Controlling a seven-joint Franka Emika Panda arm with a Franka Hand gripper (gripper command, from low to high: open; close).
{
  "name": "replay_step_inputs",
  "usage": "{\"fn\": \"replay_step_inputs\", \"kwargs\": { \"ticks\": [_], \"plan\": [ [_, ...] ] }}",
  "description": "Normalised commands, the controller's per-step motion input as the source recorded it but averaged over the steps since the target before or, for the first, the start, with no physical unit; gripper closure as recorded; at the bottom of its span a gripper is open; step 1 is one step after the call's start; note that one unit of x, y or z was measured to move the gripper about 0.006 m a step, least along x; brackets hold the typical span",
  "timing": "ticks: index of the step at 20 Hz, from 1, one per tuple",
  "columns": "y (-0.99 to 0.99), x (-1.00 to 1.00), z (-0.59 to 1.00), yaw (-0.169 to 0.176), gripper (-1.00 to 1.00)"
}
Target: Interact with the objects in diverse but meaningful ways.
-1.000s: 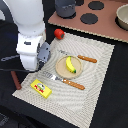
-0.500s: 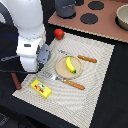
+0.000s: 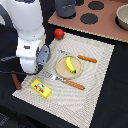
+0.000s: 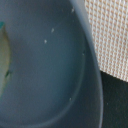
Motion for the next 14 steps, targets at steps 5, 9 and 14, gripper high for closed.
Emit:
{"fn": "replay_step_inputs", "kwargs": {
  "ticks": [5,9,14],
  "plan": [
    [-0.09,0.00,-0.08,0.000,1.00],
    [-0.09,0.00,-0.07,0.000,1.00],
    [-0.09,0.00,-0.02,0.000,1.00]
  ]
}}
